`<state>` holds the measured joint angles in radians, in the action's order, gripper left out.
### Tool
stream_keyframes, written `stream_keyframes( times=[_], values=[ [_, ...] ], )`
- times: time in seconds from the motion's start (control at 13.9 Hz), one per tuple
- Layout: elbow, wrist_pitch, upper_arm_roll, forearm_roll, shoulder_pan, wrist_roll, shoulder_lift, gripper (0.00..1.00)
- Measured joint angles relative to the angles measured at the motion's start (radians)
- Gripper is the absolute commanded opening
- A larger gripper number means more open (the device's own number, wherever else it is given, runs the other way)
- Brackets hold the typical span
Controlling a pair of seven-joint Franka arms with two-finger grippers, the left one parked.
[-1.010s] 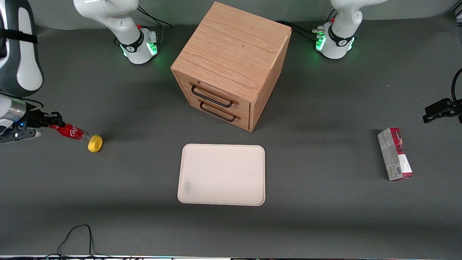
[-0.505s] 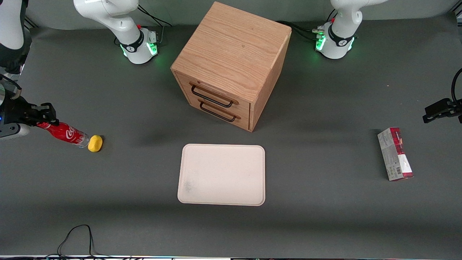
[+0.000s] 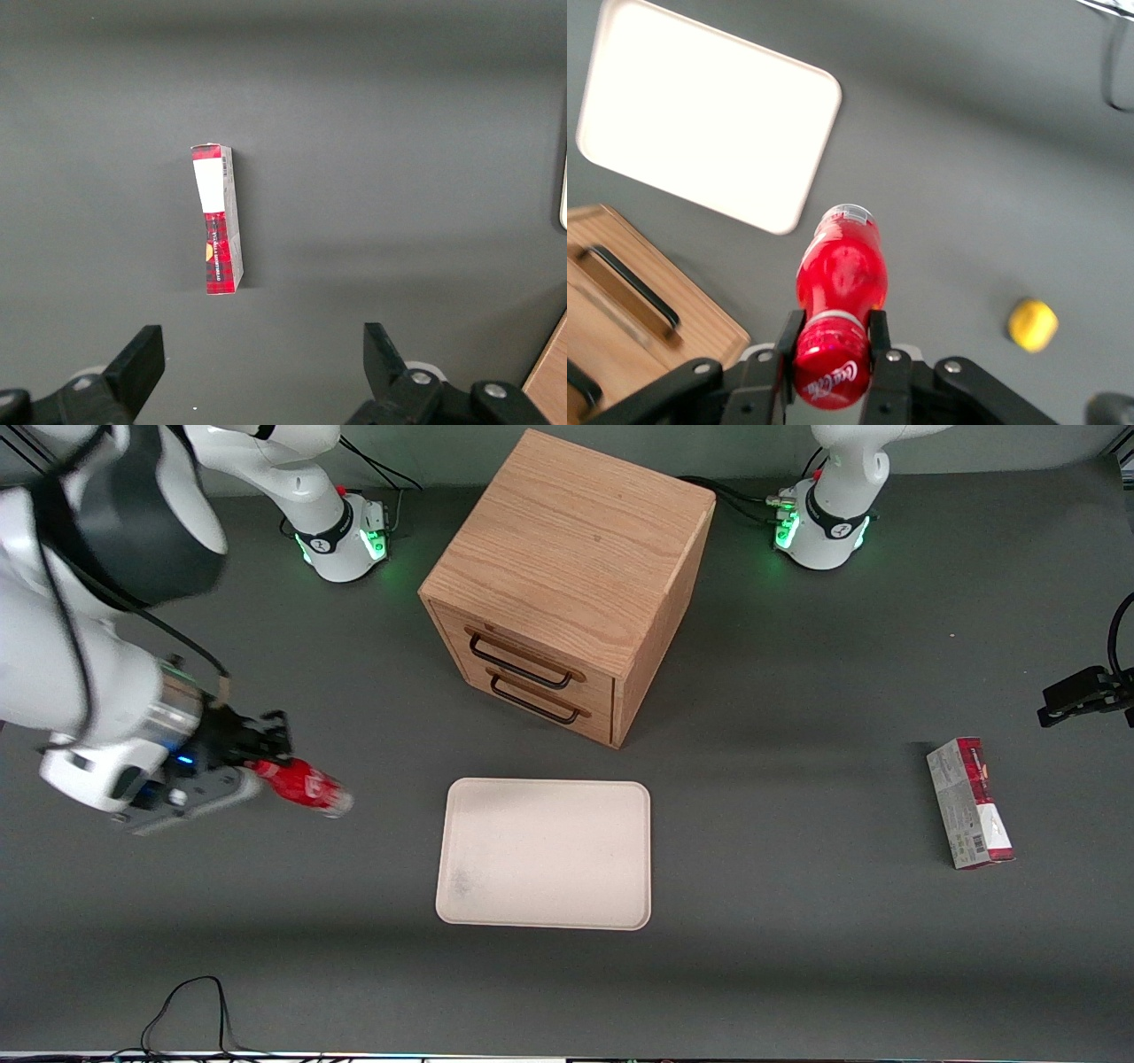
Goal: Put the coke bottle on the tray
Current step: 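Lift the bottle and carry it over the white tray, then lower the bottle onto the tray and open the right gripper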
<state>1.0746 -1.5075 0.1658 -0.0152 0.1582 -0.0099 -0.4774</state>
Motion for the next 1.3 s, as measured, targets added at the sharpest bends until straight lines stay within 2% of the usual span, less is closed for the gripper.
stream_keyframes(
  times=[0.07, 0.36, 0.58, 0.87, 1.01, 1.08, 1.3],
  values=[
    [-0.011, -0.05, 0.023, -0.008, 0.006, 0.019, -0.047, 0.22],
    [-0.026, -0.217, 0.065, -0.104, 0.063, 0.097, -0.222, 0.23],
    [-0.027, -0.323, 0.096, -0.183, 0.069, 0.143, -0.312, 0.23],
    [-0.001, -0.439, 0.099, -0.204, 0.069, 0.181, -0.36, 0.33],
    [0.001, -0.459, 0.1, -0.205, 0.069, 0.2, -0.366, 0.69],
    [0.001, -0.461, 0.1, -0.205, 0.069, 0.204, -0.366, 1.0],
    [0.001, -0.48, 0.101, -0.205, 0.067, 0.225, -0.366, 1.0]
  ],
)
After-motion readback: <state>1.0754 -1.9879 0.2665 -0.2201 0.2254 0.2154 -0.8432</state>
